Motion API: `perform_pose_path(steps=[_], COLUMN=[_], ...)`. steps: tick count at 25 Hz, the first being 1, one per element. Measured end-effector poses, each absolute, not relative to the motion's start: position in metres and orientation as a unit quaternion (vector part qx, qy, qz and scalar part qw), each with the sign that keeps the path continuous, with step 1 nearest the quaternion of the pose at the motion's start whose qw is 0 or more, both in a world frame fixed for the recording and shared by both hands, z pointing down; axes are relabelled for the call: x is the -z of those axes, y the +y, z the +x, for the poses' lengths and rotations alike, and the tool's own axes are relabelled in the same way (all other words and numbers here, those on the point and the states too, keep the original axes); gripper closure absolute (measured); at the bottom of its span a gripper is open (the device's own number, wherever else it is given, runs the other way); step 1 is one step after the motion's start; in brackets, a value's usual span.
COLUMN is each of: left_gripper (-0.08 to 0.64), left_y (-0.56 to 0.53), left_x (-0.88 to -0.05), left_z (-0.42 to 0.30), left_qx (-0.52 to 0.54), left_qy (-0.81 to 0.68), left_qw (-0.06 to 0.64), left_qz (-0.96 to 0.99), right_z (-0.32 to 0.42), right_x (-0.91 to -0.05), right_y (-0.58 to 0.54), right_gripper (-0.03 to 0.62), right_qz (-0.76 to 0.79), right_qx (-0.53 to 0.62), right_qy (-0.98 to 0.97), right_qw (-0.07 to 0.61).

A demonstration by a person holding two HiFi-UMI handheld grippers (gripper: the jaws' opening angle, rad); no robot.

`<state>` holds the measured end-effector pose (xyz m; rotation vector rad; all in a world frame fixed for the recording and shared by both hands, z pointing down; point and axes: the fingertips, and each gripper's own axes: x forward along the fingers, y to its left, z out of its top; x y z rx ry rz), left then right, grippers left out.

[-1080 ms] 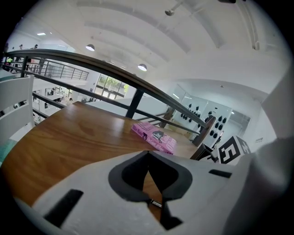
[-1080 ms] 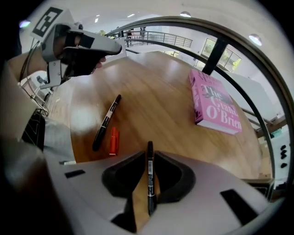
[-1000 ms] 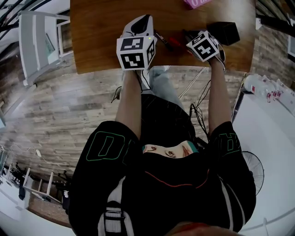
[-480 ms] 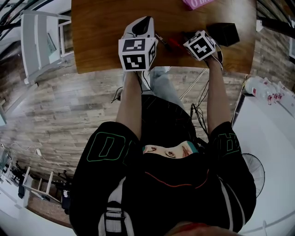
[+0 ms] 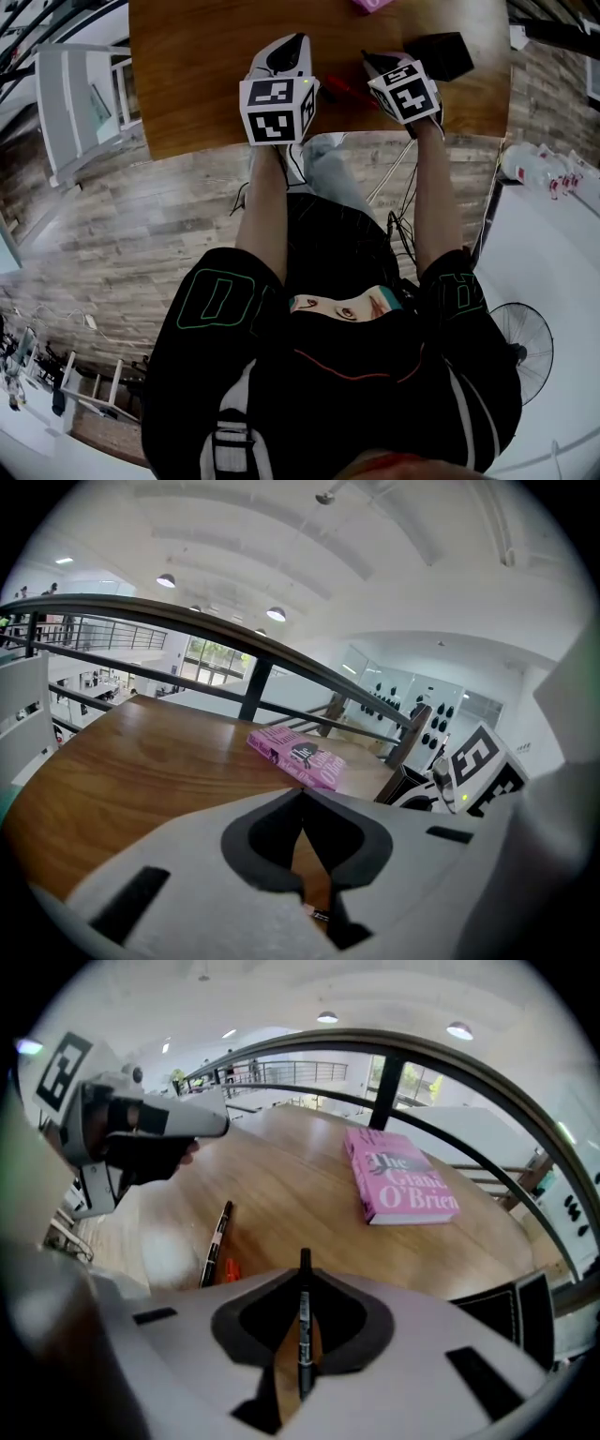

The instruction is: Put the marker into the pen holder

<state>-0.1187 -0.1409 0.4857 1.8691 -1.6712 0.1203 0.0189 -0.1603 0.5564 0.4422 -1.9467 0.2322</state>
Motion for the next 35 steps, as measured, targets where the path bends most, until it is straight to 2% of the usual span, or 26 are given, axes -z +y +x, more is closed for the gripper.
perform_pose_path(steps=[12, 22, 35], left_gripper=[0.551, 0.551, 0.551], left_y=[-0.165, -0.187, -0.215], left_x=[-0.461, -0.440, -0.416], left_z=[-0.077, -0.043, -0.007], left_qx=[-0.054, -0.064, -0.063], left_qy=[-0.603, -0.578, -0.558], left_qw=[0.286, 0.264, 0.240], left_qz=[0.742, 0.770, 0.792], right_z=[0.031, 0.057, 0.099], right_x=[-0.496, -0.453, -0.399], right_y=[-0.195, -0.218, -0.247], right_gripper=[0.548, 0.546, 0.546], right_qz=[0.310, 0.373, 0.420], right_qx=[-0.168, -0.205, -0.188], right_qy=[-0.854, -0.860, -0.865], right_qw=[0.383, 0.281, 0.202])
